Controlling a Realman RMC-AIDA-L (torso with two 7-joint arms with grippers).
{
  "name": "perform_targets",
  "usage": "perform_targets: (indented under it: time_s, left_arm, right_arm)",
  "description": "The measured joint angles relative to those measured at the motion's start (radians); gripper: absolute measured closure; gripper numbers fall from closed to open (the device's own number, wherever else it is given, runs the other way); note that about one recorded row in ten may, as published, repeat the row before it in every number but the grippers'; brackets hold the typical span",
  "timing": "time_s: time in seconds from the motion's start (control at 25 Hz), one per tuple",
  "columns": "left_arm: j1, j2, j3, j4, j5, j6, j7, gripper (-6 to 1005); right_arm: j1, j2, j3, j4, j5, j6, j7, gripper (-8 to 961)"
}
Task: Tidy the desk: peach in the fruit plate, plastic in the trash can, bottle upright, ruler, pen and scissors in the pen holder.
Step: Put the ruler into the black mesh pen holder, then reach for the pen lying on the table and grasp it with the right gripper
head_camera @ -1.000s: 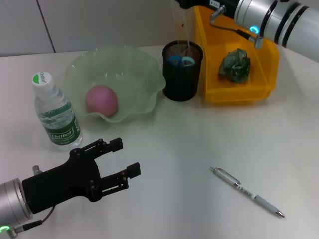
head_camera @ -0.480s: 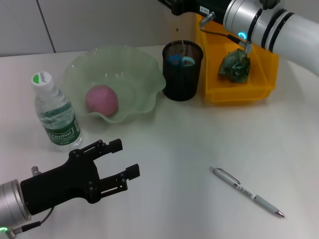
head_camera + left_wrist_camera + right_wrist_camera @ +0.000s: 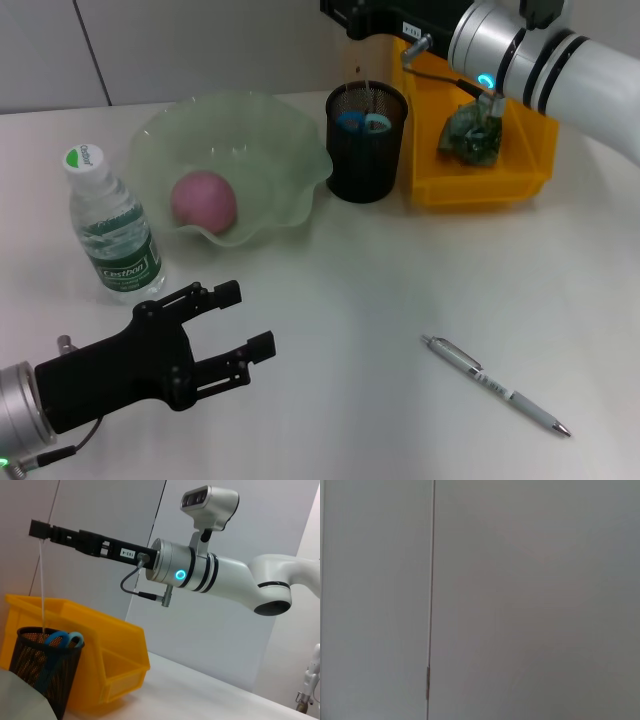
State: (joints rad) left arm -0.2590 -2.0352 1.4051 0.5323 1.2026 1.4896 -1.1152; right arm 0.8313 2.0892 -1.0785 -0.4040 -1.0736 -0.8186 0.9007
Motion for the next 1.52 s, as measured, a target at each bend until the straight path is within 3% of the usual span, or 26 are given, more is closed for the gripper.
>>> perform_targets:
  time_s: [0.68, 0.88, 1.04, 1.32, 1.36, 1.52]
  left_arm:
    - [0.006, 0.013, -0.001, 0.0, -0.001, 0.012, 0.005, 205]
    - [0.008, 0.013, -0.002, 0.0, -0.001, 0.016, 0.006, 205]
    - [0.008, 0.016, -0.003, 0.0, -0.001, 0.017, 0.007, 205]
    - [0.007, 0.017, -0.014, -0.002, -0.001, 0.018, 0.008, 205]
    - [0.007, 0.017, -0.015, -0.002, -0.001, 0.017, 0.008, 205]
    - [0.002, 0.021, -0.025, -0.01, 0.0, 0.017, 0.002, 206]
  right_arm:
    - [-0.017, 0.0, 0.0, 0.013, 0.003, -0.01, 0.0, 449]
    - [-0.032, 0.0, 0.007, 0.007, 0.006, -0.043, 0.008, 238]
    - [-0.064, -0.004, 0.002, -0.007, 0.048, -0.168, 0.054, 238]
    - [-0.187, -0.012, -0.045, -0.19, 0.025, -0.343, 0.294, 237]
    - [-0.226, -0.014, -0.055, -0.269, -0.026, -0.381, 0.384, 237]
    - [-0.265, -0.017, -0.052, -0.391, -0.151, -0.403, 0.549, 238]
